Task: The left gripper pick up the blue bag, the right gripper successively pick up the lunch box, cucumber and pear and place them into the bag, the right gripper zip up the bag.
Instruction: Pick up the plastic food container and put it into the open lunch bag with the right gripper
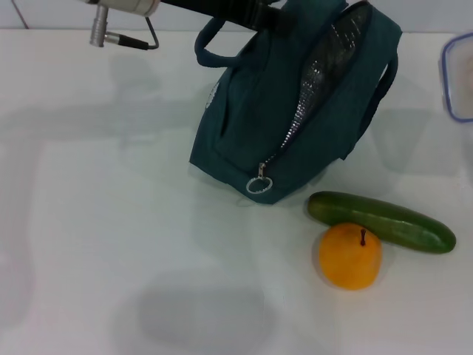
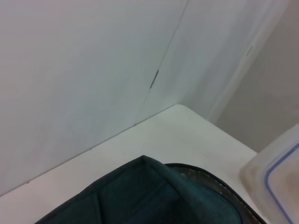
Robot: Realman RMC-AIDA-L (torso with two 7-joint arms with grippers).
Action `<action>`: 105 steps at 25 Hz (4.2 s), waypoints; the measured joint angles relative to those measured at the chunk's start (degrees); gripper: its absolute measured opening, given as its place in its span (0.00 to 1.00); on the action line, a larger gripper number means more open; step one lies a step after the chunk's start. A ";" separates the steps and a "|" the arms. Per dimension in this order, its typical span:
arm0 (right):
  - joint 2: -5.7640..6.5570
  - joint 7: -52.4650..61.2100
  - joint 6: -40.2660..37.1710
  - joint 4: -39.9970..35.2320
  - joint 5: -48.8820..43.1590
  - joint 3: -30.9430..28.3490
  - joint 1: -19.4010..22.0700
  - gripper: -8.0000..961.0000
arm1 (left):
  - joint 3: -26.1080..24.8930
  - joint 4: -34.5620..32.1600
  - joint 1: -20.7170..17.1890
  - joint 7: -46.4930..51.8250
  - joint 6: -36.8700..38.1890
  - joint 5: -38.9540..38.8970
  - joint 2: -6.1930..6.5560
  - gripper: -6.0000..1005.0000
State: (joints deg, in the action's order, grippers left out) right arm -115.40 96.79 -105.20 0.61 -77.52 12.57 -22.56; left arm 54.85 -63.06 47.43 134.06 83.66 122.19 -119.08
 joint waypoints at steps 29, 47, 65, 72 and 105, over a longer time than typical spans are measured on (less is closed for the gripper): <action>0.00 1.48 -6.78 -1.40 3.66 0.00 -5.30 0.11 | 3.63 -2.14 2.14 2.77 -1.44 1.40 -0.30 0.06; -0.16 0.80 -4.88 -2.14 4.30 0.28 -10.18 0.15 | 7.34 -2.57 2.74 5.11 -1.43 -1.98 -0.40 0.06; -0.79 -2.05 1.49 -0.69 3.66 8.74 -12.17 0.19 | 7.18 -1.28 4.20 5.86 -2.85 -1.60 -0.27 0.06; -0.79 -2.61 3.08 -0.07 3.50 10.66 -10.59 0.20 | 7.05 -1.27 4.26 5.90 -2.93 -1.55 -0.28 0.06; -0.79 -7.65 17.15 3.65 1.76 14.97 -16.08 0.27 | 7.37 -1.28 4.65 6.25 -2.83 -2.91 -0.37 0.06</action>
State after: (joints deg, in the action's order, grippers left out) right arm -116.19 89.14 -88.05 4.26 -75.76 27.53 -38.64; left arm 62.23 -64.34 52.08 140.32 80.83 119.28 -119.44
